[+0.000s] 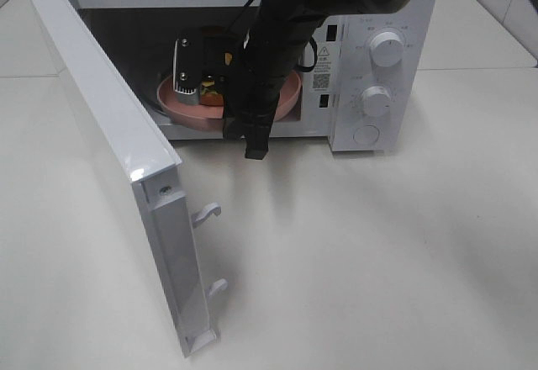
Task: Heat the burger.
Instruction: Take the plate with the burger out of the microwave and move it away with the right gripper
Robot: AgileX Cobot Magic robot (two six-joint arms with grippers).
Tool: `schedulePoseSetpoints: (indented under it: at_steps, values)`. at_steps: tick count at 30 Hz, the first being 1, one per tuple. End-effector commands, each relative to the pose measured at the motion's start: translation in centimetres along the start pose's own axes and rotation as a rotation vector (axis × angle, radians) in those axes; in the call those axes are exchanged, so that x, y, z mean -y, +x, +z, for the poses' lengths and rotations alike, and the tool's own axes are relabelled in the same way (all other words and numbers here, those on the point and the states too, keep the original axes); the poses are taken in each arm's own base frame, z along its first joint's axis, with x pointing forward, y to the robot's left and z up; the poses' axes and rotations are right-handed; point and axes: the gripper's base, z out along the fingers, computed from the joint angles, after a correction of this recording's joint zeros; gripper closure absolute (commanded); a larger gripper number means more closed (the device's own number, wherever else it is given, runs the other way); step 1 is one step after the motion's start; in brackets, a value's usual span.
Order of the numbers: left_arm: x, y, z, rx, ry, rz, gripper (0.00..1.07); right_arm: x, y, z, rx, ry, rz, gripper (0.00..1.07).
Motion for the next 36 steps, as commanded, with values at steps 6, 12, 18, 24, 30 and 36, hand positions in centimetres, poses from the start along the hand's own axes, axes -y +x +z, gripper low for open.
schedulePoseSetpoints:
  at_steps: [6, 12, 18, 24, 30, 36]
  values:
    - [0.0, 0.0, 0.0, 0.005, 0.001, -0.009, 0.06, 0.2, 0.4, -3.6, 0.060, 0.193, -0.011, 1.07]
    - [0.0, 0.0, 0.0, 0.005, 0.001, -0.009, 0.06, -0.9, 0.9, -4.6, 0.062, 0.216, -0.064, 1.07]
    - [0.0, 0.0, 0.0, 0.005, 0.001, -0.009, 0.06, -2.1, 1.4, -5.3, 0.054, 0.216, -0.103, 1.07]
    - [0.0, 0.0, 0.0, 0.005, 0.001, -0.009, 0.06, -4.0, 1.8, -6.6, 0.047, 0.194, -0.134, 1.07]
    - [0.0, 0.0, 0.0, 0.005, 0.001, -0.009, 0.06, -5.8, 2.7, -8.0, 0.038, 0.185, -0.139, 1.07]
    - [0.0, 0.0, 0.0, 0.005, 0.001, -0.009, 0.06, -7.0, 3.3, -9.6, 0.028, 0.203, -0.162, 1.07]
